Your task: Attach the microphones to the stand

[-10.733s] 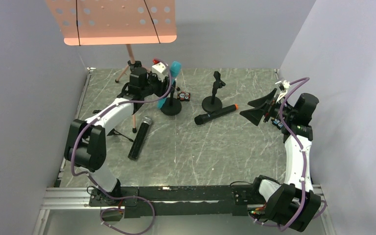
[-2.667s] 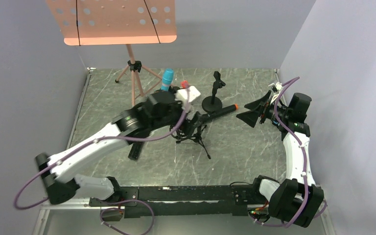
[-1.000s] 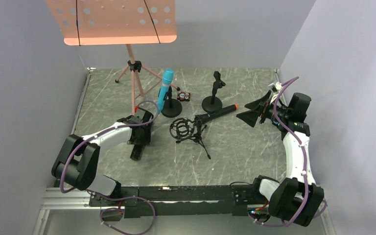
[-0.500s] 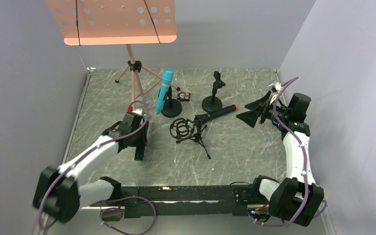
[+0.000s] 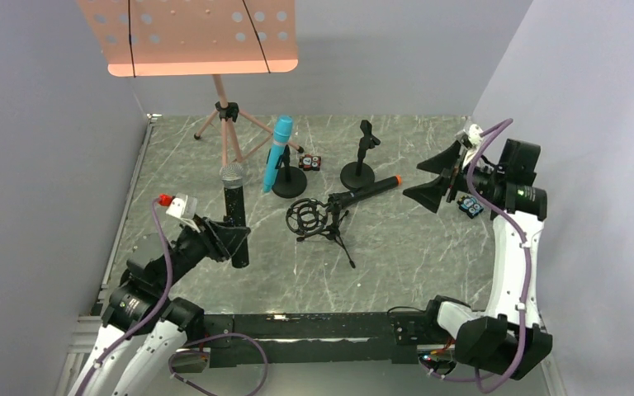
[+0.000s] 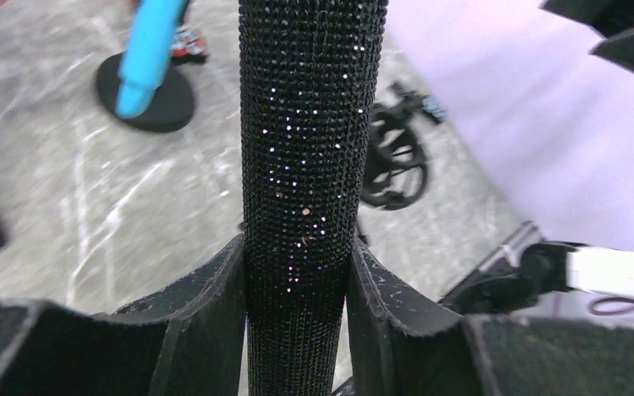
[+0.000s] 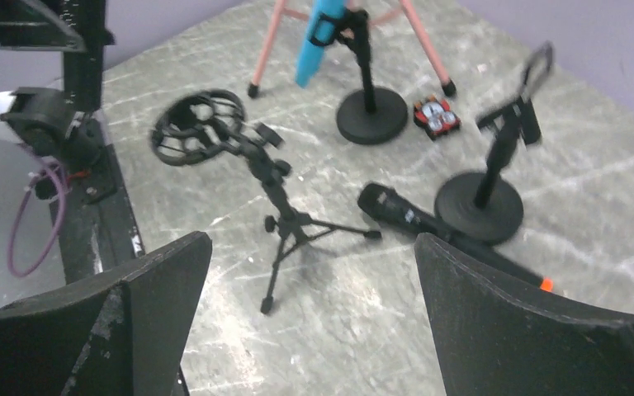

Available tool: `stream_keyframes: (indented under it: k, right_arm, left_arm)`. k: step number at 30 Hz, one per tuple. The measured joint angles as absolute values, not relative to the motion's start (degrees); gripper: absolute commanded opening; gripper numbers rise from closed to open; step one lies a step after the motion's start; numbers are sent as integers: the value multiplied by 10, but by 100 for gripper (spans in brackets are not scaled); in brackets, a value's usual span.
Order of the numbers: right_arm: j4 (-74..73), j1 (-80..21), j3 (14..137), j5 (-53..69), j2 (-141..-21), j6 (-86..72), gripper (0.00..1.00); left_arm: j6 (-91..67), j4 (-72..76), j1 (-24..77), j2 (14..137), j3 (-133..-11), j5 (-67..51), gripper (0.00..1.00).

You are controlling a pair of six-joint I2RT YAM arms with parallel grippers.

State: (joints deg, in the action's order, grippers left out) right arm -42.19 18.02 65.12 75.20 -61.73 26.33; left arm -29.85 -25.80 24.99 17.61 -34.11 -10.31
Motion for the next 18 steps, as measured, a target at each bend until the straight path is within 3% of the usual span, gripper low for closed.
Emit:
stream_keyframes:
  k: [3,7,12,18]
  right_arm:
    - [-522,145,729,756,-623,336,100]
    - [-561,15,753,748,-618,339,100]
    - [-479,-96,732,743,-603,232,100]
    - [-429,-142,742,745,-613,157,100]
  left_arm:
    - [-319,-205,251,176,-345,-149,0]
    - [-359,-95,271,233,-358,-191,0]
    - [-337,10,436,378,-456,-140,0]
    - [-290,123,584,574,-605,-69,0]
